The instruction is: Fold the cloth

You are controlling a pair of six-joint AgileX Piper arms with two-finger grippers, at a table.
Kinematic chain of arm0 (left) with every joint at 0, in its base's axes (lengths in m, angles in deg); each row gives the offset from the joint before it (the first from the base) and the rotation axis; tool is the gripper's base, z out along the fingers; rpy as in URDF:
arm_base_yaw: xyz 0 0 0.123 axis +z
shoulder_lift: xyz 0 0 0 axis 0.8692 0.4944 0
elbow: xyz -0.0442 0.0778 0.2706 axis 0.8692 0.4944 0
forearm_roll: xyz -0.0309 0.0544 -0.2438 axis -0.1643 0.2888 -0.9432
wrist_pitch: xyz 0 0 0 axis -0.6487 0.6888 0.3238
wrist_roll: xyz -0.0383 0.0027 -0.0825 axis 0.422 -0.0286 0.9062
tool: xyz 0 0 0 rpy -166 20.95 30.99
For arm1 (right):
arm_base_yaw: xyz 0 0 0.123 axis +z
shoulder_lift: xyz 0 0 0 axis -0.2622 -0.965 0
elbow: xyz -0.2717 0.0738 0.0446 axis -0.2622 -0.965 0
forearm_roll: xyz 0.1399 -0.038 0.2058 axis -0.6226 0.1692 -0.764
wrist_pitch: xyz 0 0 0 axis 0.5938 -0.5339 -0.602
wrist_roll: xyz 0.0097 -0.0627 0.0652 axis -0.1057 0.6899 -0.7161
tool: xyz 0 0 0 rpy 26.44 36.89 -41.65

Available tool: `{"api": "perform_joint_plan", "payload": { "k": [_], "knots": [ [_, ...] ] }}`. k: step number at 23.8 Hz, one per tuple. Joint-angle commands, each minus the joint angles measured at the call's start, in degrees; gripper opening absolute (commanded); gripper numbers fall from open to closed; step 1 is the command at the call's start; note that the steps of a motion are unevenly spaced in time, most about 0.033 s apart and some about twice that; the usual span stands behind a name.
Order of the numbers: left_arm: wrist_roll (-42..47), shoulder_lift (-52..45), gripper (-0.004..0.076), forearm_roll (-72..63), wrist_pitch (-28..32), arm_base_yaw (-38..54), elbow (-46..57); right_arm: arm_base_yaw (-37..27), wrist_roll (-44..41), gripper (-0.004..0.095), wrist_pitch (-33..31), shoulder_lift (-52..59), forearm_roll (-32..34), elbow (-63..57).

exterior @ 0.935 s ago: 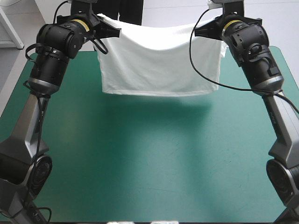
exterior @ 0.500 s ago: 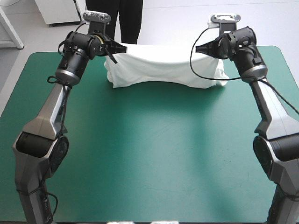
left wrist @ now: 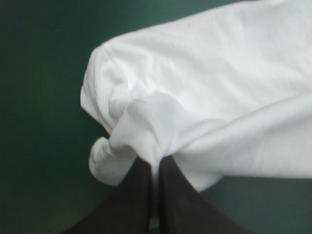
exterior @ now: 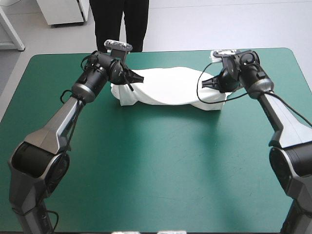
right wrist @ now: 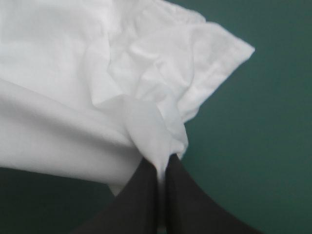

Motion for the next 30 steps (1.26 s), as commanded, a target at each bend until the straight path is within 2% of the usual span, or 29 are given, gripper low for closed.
{"api": "perform_joint_plan", "payload": {
  "k": [1, 3, 4, 6, 12, 17, 23, 26, 27, 30],
  "knots": [
    [4.3, -11.94, -0.001, 0.98, 9.62, -0.45, 15.19, -0.24, -0.26, -0.0017, 11.55, 12.62, -0.99, -16.62],
    [4.81, -17.56, -0.001, -0.06, 12.74, -0.45, 24.68, -0.24, -0.02, -0.0017, 14.33, 17.7, -1.84, -26.08],
    [4.96, -18.99, -0.001, -1.01, 13.22, -0.45, 27.12, -0.24, -0.02, -0.0017, 14.6, 19.15, -2.13, -28.33],
    [5.54, -25.34, -0.001, -4.04, 14.66, -1.08, 38.67, -0.24, 0.13, -0.0017, 14.76, 23.54, -4.11, -38.21],
    [7.91, -34.03, -0.001, -7.07, 12.67, -6.85, 56.41, 3.03, 0.13, -0.0017, 14.11, 30.4, -7.39, -51.77],
    [9.69, -37.71, -0.001, -8.98, 9.07, -7.93, 61.08, 5.29, -0.51, -0.0017, 12.74, 32.07, -10.33, -54.73],
    [10.48, -38.41, -0.0008, -8.78, 4.64, -7.7, 61.68, 5.43, -0.51, -0.0008, 8.94, 32.11, -13.49, -54.74],
    [11.33, -38.41, 0.0028, -8.84, 5.33, -7.7, 61.68, 5.43, 0.15, 0.0106, 6.5, 32.22, -13.99, -54.01],
    [11.33, -38.41, 0.0099, -8.92, 5.05, -7.7, 61.33, 5.43, 0.05, 0.0261, 6.14, 32.5, -14.11, -53.95],
    [11.07, -38.41, 0.0271, -9.09, 2.11, -7.7, 59.53, 5.43, -0.99, 0.0536, 4.99, 33.51, -14.35, -53.95]
  ]
}}
